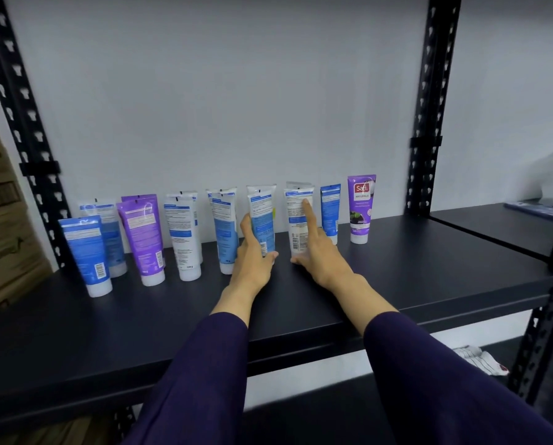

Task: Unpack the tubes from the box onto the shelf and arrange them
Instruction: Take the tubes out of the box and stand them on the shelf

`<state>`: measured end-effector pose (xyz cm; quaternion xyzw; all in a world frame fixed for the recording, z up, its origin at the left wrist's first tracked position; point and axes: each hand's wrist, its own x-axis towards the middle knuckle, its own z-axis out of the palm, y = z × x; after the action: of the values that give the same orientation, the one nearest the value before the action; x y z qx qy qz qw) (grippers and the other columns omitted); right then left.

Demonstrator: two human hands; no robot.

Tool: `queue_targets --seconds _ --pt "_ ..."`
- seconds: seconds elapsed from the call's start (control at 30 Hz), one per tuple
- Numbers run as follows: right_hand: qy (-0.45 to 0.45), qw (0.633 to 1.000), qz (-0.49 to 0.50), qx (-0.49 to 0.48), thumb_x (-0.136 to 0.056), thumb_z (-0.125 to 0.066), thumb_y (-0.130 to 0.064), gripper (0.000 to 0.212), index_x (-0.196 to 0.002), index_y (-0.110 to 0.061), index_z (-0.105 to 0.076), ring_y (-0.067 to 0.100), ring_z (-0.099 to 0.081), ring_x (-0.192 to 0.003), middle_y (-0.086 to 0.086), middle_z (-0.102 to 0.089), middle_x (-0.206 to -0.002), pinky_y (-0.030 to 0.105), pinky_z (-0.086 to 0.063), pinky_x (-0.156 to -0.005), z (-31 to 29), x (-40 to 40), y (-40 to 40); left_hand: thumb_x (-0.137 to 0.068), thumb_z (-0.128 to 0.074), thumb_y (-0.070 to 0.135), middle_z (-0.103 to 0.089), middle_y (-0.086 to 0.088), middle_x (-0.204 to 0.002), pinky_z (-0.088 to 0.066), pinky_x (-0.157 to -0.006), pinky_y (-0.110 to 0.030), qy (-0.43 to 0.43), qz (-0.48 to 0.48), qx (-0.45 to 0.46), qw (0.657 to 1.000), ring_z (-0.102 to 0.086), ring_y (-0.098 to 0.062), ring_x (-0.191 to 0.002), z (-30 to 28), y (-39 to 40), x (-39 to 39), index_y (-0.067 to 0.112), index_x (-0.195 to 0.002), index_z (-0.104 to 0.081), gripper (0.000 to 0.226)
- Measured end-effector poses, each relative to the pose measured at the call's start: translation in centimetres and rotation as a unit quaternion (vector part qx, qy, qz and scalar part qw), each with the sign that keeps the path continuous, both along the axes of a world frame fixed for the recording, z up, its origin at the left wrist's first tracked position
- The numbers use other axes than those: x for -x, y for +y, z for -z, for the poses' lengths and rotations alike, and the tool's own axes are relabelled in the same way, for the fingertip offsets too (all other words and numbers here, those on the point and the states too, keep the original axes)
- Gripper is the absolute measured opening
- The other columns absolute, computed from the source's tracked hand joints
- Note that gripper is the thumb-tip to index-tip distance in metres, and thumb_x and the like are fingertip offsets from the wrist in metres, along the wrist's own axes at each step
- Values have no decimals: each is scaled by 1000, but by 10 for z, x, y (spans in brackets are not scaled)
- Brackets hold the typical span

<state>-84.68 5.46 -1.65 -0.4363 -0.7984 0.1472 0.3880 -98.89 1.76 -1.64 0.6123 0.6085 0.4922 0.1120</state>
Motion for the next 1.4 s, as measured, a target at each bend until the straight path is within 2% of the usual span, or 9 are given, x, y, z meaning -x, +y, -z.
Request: queue_targets --seconds 0.33,0.4,0.47,0.53,0.63,0.77,0.93,1.27,1.4 --pt "-26 999 33 9 -87 -64 -11 104 -147 -37 18 29 -47 -127 12 -38 -144 47 -44 -99 -1 -11 -23 -83 -67 3 -32 -9 -145 -37 -108 -36 -17 29 24 999 -40 -22 -131 -1 -19 -6 19 -146 -2 92" --pt "-44 997 64 3 -90 -59 -11 90 -150 -30 6 33 -47 -125 14 -36 -144 47 -44 -98 -1 -16 -35 -85 -67 8 -23 -12 -148 -31 -112 -37 -27 13 39 999 -33 -24 -135 0 -30 -14 16 -146 1 92" --pt "-61 994 84 -21 -93 -54 -12 66 -147 -19 -18 34 -49 -120 14 -39 -140 45 -45 -94 -2 -22 -51 -88 -65 13 -21 -16 -145 -32 -108 -37 -28 -27 58 998 -34 -28 -132 -1 -44 -25 13 -145 -2 85" --pt "-53 992 107 -51 -94 -50 -14 41 -134 -12 -39 31 -53 -112 13 -49 -129 41 -48 -88 -4 -29 -69 -90 -61 18 -28 -17 -138 -39 -99 -37 -6 -70 53 996 -42 -31 -124 -2 -59 -36 11 -140 -17 67" --pt "-8 987 141 -80 -95 -46 -15 25 -118 -9 -54 29 -56 -97 12 -58 -114 35 -46 -75 -6 -49 -99 -94 -53 23 -37 -11 -130 -42 -87 -35 60 -82 3 995 -47 -28 -115 -5 -85 -55 12 -127 -37 38" --pt "-27 973 206 -103 -94 -43 -17 21 -107 -8 -57 29 -58 -89 10 -61 -104 34 -44 -69 -1 -102 -143 -96 -47 24 -47 -3 -126 -42 -86 -33 121 -6 -56 991 -49 -21 -113 -9 -115 -101 16 -122 -48 26" --pt "-99 942 317 -42 -93 -44 -19 23 -111 -9 -55 33 -56 -99 11 -60 -111 37 -43 -74 30 -200 -197 -96 -46 23 -55 -6 -121 -45 -88 -38 190 128 -40 973 -52 -25 -111 19 -136 -196 15 -116 -56 24" --pt "-159 851 469 177 -92 -42 -14 22 -109 -6 -54 32 -53 -86 13 -58 -100 34 -34 -64 182 -365 -304 -97 -44 27 -56 -6 -122 -43 -80 -37 334 351 71 872 -53 -30 -110 166 -188 -399 17 -117 -58 26" --pt "-136 821 483 271 -91 -43 -12 37 -127 -6 -49 36 -55 -108 18 -58 -121 39 -45 -82 260 -397 -327 -97 -42 25 -55 -7 -122 -46 -81 -38 356 394 142 835 -52 -30 -108 244 -200 -441 17 -115 -59 26"
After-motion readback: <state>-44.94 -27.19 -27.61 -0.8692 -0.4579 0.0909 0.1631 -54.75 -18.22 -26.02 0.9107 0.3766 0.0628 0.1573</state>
